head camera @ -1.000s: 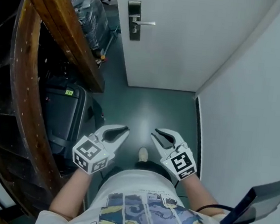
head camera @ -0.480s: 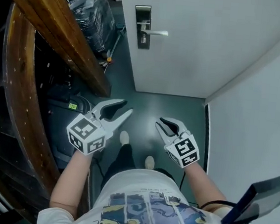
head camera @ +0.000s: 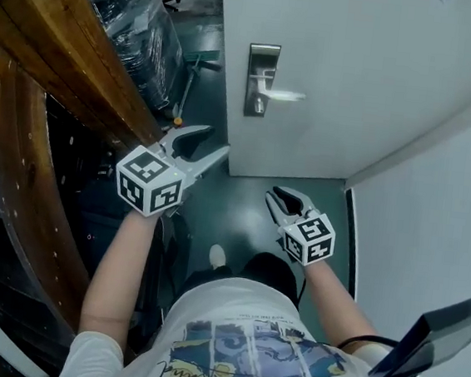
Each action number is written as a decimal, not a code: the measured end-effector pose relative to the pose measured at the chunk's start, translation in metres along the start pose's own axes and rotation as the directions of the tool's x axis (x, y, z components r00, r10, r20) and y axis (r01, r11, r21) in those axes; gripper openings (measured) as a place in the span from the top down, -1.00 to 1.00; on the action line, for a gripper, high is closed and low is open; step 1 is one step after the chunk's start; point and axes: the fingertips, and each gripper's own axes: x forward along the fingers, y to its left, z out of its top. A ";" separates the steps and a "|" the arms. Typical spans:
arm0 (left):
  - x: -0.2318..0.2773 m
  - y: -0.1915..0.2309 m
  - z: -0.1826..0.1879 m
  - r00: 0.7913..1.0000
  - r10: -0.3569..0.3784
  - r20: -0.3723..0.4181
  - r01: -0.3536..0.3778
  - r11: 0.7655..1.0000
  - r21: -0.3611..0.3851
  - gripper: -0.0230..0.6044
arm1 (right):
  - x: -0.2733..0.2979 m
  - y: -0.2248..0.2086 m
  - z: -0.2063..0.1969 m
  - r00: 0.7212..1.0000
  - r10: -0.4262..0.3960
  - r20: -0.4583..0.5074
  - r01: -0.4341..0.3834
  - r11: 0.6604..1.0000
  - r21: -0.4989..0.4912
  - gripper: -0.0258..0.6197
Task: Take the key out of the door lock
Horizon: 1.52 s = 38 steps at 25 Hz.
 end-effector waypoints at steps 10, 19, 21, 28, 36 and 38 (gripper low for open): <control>0.061 0.120 0.062 1.000 -0.010 0.029 0.010 1.000 0.026 0.04 | 0.083 -0.046 0.042 0.997 0.008 0.073 -0.025 0.971 0.238 0.70; 0.108 0.176 0.122 0.990 -0.096 0.102 0.097 0.995 0.000 -0.23 | 0.112 -0.071 0.056 0.998 0.026 0.051 -0.038 0.966 0.256 0.69; 0.119 0.178 0.130 0.983 -0.143 0.112 0.144 0.990 0.005 -0.30 | 0.115 -0.075 0.051 0.999 0.026 0.037 -0.035 0.964 0.264 0.69; 0.145 0.171 0.145 0.949 -0.287 0.134 0.289 0.957 0.003 -0.32 | 0.120 -0.087 0.041 1.000 0.024 0.011 -0.026 0.962 0.270 0.69; 0.150 0.168 0.144 0.940 -0.314 0.132 0.309 0.949 0.060 -0.17 | 0.136 -0.100 0.053 0.992 0.068 0.106 -0.110 0.882 0.459 0.69; 0.150 0.168 0.144 0.940 -0.314 0.133 0.308 0.949 0.064 -0.16 | 0.141 -0.104 0.058 0.987 0.072 0.146 -0.140 0.829 0.541 0.69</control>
